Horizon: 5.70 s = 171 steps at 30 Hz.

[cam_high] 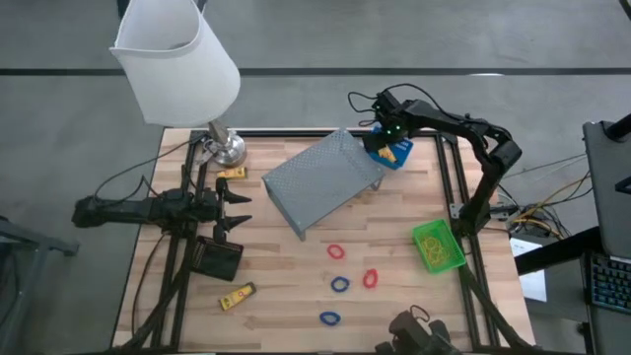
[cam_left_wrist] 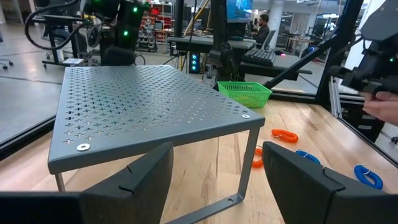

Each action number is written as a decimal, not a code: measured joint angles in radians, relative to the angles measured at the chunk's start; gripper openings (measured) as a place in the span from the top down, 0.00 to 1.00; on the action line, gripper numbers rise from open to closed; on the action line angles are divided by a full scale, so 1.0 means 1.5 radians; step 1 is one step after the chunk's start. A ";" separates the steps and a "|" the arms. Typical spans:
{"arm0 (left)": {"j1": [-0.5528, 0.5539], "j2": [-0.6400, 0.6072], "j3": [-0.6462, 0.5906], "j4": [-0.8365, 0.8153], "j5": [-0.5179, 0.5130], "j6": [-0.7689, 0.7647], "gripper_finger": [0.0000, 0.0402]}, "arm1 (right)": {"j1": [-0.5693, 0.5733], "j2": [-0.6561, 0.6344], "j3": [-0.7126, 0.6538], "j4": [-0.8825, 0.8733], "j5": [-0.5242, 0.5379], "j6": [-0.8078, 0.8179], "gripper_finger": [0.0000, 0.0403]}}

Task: Pick & Place Office Desk Supplies
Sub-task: Put the crayon box into the blue basket

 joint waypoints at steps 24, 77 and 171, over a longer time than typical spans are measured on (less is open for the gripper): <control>0.000 0.000 0.000 0.000 0.000 0.000 0.37 | 0.116 -0.248 -0.001 -0.021 0.036 -0.002 0.68; 0.000 0.000 0.000 0.000 0.000 0.000 0.37 | 0.567 -0.676 -0.524 0.623 0.320 -0.259 0.65; 0.005 0.515 0.577 -0.657 -0.183 -0.338 0.37 | 0.567 -0.675 -0.524 0.618 0.321 -0.228 0.70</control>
